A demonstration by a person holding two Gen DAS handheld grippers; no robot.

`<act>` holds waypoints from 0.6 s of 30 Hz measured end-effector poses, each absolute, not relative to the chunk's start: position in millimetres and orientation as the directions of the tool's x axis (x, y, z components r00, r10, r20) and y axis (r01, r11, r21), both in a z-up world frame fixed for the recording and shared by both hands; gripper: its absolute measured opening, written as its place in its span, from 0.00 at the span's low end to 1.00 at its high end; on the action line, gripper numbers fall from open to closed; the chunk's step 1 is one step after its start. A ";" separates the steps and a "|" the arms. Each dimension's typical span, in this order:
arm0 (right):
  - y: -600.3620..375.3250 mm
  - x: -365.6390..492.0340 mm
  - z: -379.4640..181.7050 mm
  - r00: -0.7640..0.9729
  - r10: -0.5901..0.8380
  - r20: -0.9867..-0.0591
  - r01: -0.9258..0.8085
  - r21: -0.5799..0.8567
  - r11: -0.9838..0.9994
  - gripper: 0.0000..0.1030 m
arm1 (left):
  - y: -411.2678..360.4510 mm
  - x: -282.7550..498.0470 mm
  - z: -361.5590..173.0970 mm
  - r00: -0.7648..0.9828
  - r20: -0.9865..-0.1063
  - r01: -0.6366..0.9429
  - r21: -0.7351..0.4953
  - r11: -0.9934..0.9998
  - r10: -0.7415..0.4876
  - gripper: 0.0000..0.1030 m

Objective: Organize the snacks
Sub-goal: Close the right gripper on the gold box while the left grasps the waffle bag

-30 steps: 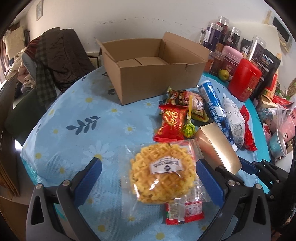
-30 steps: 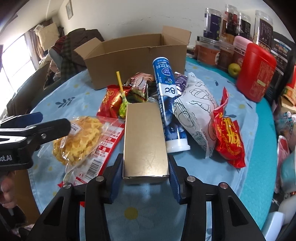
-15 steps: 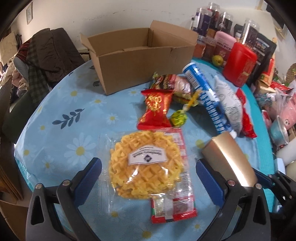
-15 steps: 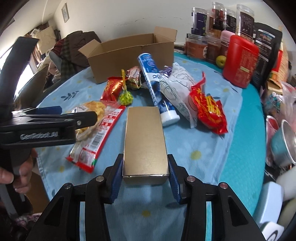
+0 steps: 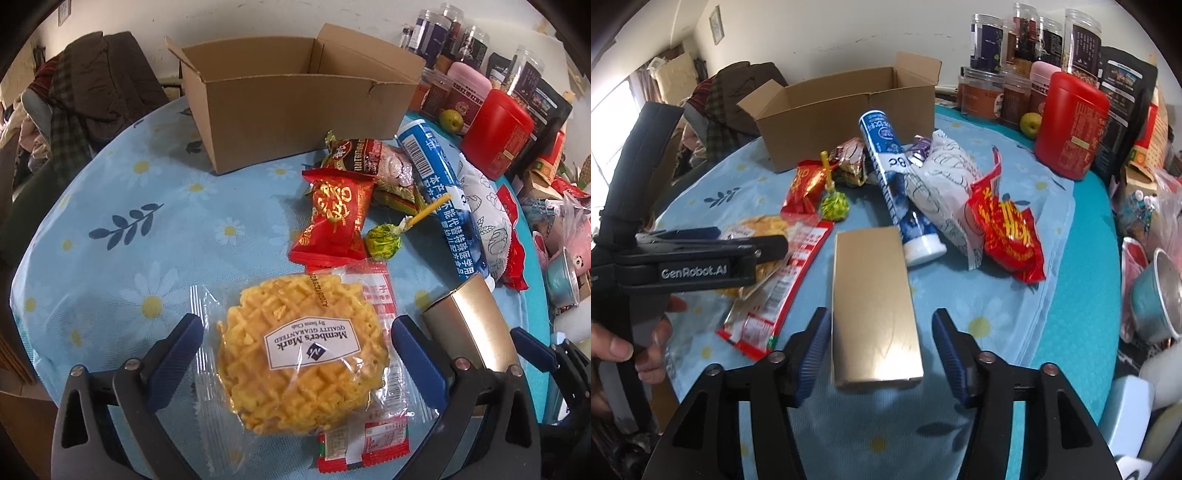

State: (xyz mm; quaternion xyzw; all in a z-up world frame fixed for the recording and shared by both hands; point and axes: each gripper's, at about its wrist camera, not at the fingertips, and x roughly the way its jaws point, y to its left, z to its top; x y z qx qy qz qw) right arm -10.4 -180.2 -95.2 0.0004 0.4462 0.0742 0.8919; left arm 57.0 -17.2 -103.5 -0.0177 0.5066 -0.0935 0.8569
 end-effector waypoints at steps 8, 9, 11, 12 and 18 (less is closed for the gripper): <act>-172.7 5.4 -101.2 0.552 0.180 -0.814 -0.168 0.103 0.980 0.67 | 2.6 47.3 -91.6 0.484 -0.857 0.098 -0.149 0.984 -0.178 1.00; -170.4 7.2 -102.4 0.546 0.187 -0.817 -0.175 0.107 0.979 0.69 | 3.6 48.2 -94.4 0.465 -0.865 0.097 -0.162 0.982 -0.189 1.00; -166.0 8.8 -103.9 0.542 0.186 -0.820 -0.185 0.099 0.978 0.71 | 4.0 50.3 -103.4 0.435 -0.877 0.088 -0.185 0.979 -0.205 1.00; -164.2 9.1 -104.5 0.542 0.181 -0.820 -0.189 0.091 0.978 0.71 | 2.3 51.0 -105.2 0.432 -0.878 0.085 -0.188 0.978 -0.206 1.00; -167.1 11.6 -109.6 0.530 0.158 -0.833 -0.170 0.077 0.982 0.71 | -2.2 55.3 -115.3 0.412 -0.883 0.071 -0.216 0.974 -0.226 1.00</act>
